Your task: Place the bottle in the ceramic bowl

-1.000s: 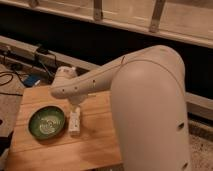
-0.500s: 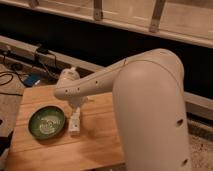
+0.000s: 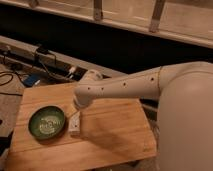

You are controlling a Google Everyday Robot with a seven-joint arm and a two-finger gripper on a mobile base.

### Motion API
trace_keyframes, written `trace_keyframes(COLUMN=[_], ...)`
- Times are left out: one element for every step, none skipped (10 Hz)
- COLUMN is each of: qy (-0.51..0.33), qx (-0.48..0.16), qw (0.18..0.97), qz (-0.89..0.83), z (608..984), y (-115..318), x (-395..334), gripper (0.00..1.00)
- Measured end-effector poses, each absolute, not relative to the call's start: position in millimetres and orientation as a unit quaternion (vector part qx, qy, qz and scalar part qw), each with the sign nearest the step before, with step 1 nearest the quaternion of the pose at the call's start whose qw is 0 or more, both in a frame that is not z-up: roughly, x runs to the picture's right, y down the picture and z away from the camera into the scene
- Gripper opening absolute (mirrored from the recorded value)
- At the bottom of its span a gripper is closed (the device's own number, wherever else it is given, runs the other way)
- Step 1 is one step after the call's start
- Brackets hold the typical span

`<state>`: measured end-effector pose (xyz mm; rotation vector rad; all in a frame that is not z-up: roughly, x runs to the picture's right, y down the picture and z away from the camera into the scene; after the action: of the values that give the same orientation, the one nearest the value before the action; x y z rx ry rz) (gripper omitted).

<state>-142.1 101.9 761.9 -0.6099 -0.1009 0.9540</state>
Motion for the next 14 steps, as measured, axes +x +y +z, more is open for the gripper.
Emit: trace_keyframes(qy=[-0.056, -0.058, -0.053, -0.048, -0.042, -0.035, -0.033, -0.027, -0.021, -0.018, -0.012, 0.0, 0.02, 0.037], qx=[-0.29, -0.29, -0.286, -0.284, -0.282, -0.279, -0.28, -0.277, -0.275, -0.275, -0.269, -0.252, -0.224, -0.198], qw=[0.841, 0.842, 0.844, 0.85, 0.856, 0.864, 0.867, 0.869, 0.871, 0.871, 0.87, 0.871, 0.877, 0.882], qz=[0.453, 0.451, 0.45, 0.441, 0.431, 0.418, 0.412, 0.408, 0.406, 0.407, 0.413, 0.421, 0.425, 0.426], z=[760.6, 759.5, 759.1, 759.3, 760.1, 763.7, 763.7, 766.8, 769.6, 770.9, 774.7, 778.5, 781.5, 783.1], y=[100.6, 100.4, 101.0, 103.0, 105.1, 106.1, 107.0, 106.7, 106.4, 107.4, 106.8, 105.4, 104.8, 104.5], x=[-140.4, -141.4, -142.7, -147.3, -156.9, -170.1, -178.1, -178.5, -179.5, -180.4, -177.2, -167.3, -161.0, -158.1], gripper=[0.8, 0.8, 0.8, 0.8, 0.8, 0.8, 0.8, 0.8, 0.8, 0.8, 0.8, 0.8, 0.8, 0.8])
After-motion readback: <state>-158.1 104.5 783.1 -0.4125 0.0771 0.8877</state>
